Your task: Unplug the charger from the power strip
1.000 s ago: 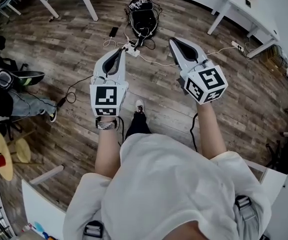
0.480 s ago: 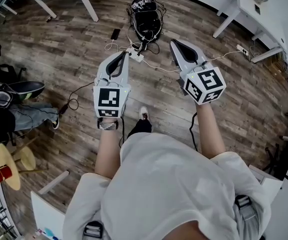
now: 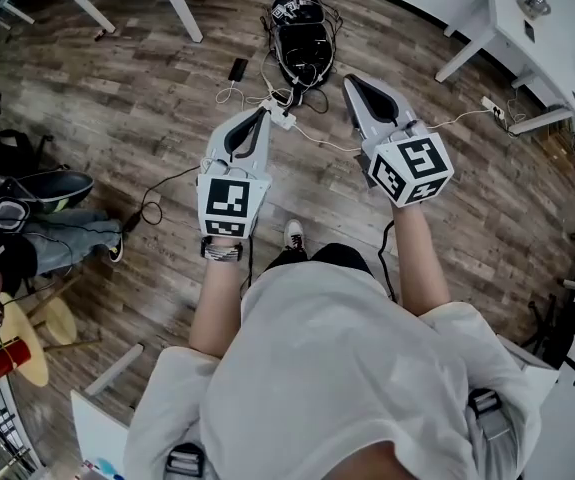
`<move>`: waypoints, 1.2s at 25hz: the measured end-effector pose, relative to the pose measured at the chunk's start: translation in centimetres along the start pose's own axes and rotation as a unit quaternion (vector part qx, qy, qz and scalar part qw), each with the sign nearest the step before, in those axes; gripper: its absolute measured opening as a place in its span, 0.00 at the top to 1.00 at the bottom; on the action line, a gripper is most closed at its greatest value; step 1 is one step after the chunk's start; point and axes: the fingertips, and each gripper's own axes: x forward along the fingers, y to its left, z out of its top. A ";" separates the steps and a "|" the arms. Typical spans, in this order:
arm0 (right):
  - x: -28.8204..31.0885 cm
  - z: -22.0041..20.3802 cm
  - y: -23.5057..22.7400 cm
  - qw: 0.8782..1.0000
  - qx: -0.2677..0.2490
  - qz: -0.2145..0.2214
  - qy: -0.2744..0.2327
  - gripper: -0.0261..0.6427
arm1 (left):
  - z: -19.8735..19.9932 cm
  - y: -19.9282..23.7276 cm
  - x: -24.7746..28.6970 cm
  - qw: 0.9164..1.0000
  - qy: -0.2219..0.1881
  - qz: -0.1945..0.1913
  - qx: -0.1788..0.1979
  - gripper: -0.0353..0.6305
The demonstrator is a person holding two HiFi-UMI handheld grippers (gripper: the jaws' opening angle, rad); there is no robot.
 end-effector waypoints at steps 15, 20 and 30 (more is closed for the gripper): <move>5.6 -2.5 -3.2 1.000 0.015 0.011 0.015 0.96 | -2.7 5.1 4.7 0.999 0.028 0.027 -0.013 0.94; 8.7 -2.7 -5.6 1.000 0.011 0.013 0.019 0.96 | -3.8 7.0 7.9 0.999 0.040 0.029 -0.021 0.94; 14.6 -6.0 -10.0 0.999 0.018 0.021 0.046 0.96 | -6.1 9.4 14.2 0.998 0.053 0.019 -0.033 0.94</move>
